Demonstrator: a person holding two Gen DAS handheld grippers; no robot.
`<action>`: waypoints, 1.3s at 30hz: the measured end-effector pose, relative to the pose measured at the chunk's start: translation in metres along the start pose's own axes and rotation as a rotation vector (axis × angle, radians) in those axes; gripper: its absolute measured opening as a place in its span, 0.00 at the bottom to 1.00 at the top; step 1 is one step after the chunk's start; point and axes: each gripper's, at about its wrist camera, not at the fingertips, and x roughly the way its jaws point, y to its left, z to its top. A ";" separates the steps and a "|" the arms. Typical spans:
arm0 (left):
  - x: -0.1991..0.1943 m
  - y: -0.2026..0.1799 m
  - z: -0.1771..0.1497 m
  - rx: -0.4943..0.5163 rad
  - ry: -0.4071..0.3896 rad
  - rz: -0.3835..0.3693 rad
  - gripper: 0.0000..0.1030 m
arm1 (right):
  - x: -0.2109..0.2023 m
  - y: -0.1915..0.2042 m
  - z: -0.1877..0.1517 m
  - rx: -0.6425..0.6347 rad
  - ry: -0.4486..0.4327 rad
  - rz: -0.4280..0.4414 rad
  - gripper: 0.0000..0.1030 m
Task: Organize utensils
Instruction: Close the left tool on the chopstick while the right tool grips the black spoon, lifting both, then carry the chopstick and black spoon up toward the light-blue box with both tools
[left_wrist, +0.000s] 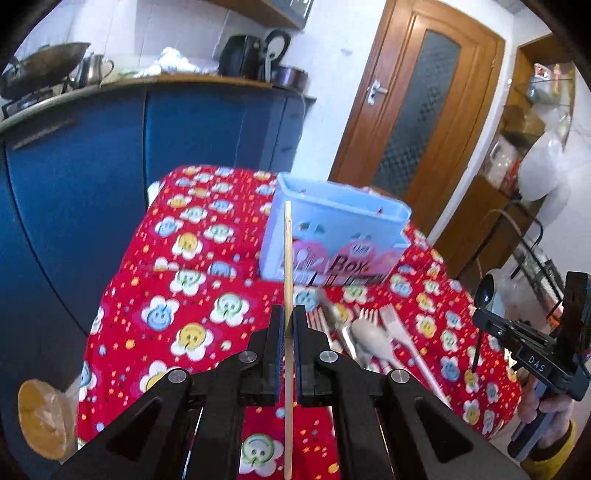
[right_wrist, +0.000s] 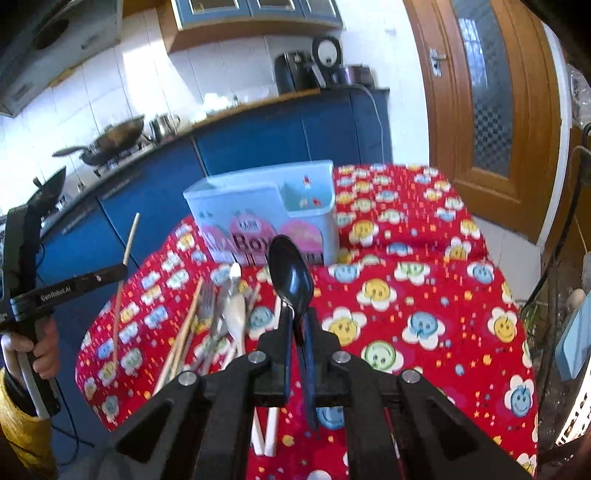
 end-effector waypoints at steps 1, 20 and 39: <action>-0.002 -0.002 0.002 0.001 -0.013 -0.003 0.04 | -0.003 0.001 0.002 -0.005 -0.019 0.000 0.07; -0.002 -0.033 0.073 0.037 -0.241 0.001 0.04 | -0.012 0.007 0.046 -0.071 -0.231 0.032 0.07; 0.058 -0.033 0.151 -0.009 -0.431 0.058 0.04 | 0.048 -0.007 0.110 -0.032 -0.312 0.154 0.07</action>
